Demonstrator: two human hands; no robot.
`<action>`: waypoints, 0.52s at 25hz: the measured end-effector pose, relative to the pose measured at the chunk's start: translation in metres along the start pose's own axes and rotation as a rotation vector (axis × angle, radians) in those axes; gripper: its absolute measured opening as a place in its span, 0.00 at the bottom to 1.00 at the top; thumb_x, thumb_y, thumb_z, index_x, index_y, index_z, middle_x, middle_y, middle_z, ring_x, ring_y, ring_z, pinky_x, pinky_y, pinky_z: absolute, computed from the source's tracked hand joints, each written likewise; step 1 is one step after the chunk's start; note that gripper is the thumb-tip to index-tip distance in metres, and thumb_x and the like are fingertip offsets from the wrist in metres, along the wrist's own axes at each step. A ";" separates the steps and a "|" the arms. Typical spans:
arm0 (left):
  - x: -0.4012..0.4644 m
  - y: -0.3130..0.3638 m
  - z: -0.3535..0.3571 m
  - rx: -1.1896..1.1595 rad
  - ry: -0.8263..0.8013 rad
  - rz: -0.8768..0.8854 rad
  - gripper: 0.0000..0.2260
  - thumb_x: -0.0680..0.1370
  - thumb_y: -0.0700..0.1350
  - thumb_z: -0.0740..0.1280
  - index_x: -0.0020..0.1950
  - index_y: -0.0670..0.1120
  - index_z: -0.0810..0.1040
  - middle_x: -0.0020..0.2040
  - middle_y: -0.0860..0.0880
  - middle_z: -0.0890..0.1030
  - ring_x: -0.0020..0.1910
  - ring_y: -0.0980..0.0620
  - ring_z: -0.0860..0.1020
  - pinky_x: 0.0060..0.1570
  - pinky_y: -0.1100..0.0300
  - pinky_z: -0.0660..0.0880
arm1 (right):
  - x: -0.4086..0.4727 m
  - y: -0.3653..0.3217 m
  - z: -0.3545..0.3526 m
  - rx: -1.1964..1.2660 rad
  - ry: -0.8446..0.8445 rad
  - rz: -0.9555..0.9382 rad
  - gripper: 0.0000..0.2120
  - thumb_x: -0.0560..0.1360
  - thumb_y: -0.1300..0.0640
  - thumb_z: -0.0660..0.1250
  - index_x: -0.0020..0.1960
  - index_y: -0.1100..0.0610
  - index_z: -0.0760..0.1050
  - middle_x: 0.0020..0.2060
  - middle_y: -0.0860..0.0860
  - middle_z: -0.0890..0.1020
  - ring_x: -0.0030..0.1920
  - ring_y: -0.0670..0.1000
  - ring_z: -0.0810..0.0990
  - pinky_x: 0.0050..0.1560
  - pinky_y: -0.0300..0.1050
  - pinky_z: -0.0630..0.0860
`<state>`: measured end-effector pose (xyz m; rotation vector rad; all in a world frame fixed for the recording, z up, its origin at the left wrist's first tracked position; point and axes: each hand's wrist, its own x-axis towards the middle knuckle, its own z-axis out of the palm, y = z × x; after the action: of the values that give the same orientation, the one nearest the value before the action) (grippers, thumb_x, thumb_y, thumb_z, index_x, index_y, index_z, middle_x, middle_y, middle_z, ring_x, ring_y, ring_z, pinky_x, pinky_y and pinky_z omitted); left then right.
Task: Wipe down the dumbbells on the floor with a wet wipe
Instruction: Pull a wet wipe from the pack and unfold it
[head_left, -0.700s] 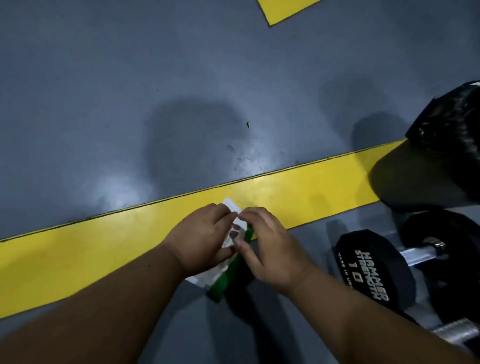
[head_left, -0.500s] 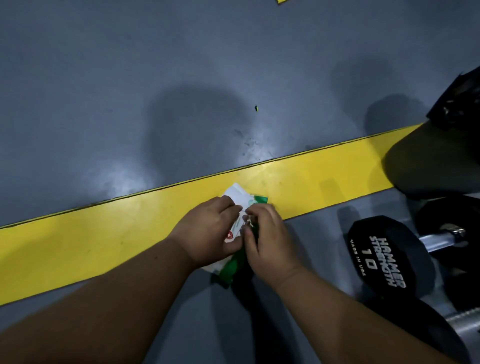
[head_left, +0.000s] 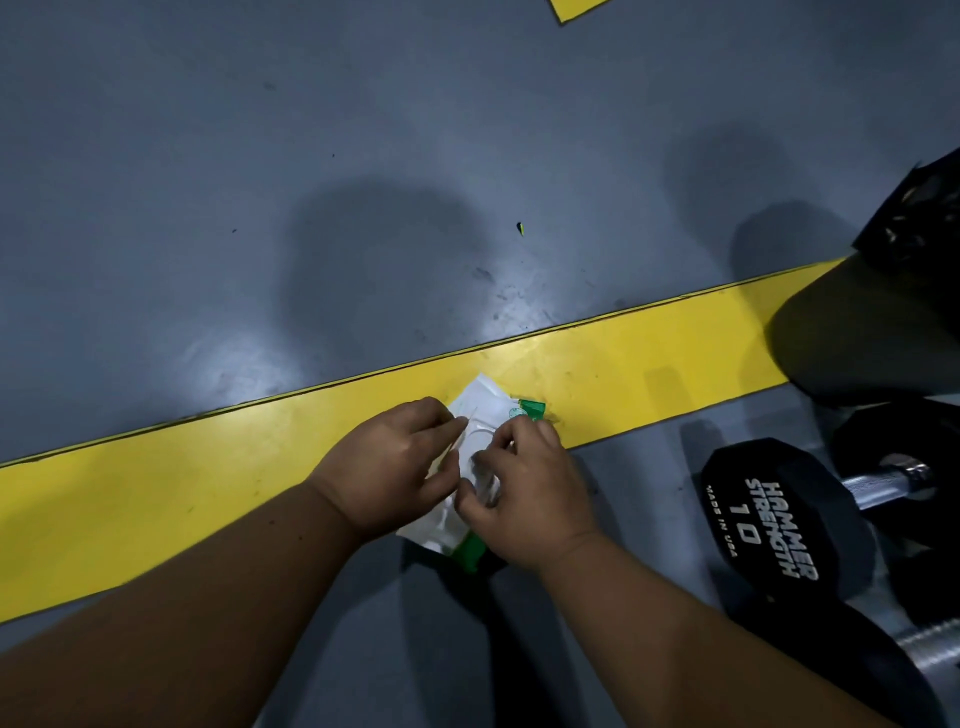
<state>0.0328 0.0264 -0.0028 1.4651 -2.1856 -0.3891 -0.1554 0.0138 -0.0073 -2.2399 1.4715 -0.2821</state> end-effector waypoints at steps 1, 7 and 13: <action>0.000 0.000 -0.001 0.001 -0.007 0.002 0.16 0.78 0.46 0.63 0.58 0.40 0.84 0.47 0.45 0.82 0.41 0.46 0.80 0.40 0.57 0.78 | 0.000 0.000 0.000 -0.042 -0.002 -0.030 0.19 0.70 0.40 0.63 0.40 0.53 0.84 0.43 0.48 0.74 0.48 0.54 0.74 0.43 0.47 0.76; -0.003 0.000 -0.005 0.007 -0.024 0.008 0.15 0.78 0.45 0.64 0.58 0.40 0.84 0.47 0.45 0.81 0.41 0.46 0.80 0.39 0.56 0.79 | 0.026 -0.016 -0.006 -0.155 -0.200 0.182 0.19 0.80 0.49 0.59 0.42 0.59 0.82 0.42 0.55 0.77 0.46 0.58 0.79 0.39 0.42 0.67; -0.005 0.003 -0.002 0.017 -0.018 0.030 0.14 0.79 0.45 0.63 0.57 0.40 0.84 0.45 0.45 0.80 0.40 0.46 0.78 0.40 0.57 0.76 | 0.060 -0.037 -0.041 -0.278 -0.682 0.210 0.09 0.82 0.59 0.61 0.44 0.53 0.74 0.41 0.59 0.78 0.33 0.52 0.69 0.29 0.41 0.61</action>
<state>0.0330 0.0318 -0.0009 1.4410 -2.2282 -0.3755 -0.1169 -0.0381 0.0417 -2.0384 1.3841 0.7219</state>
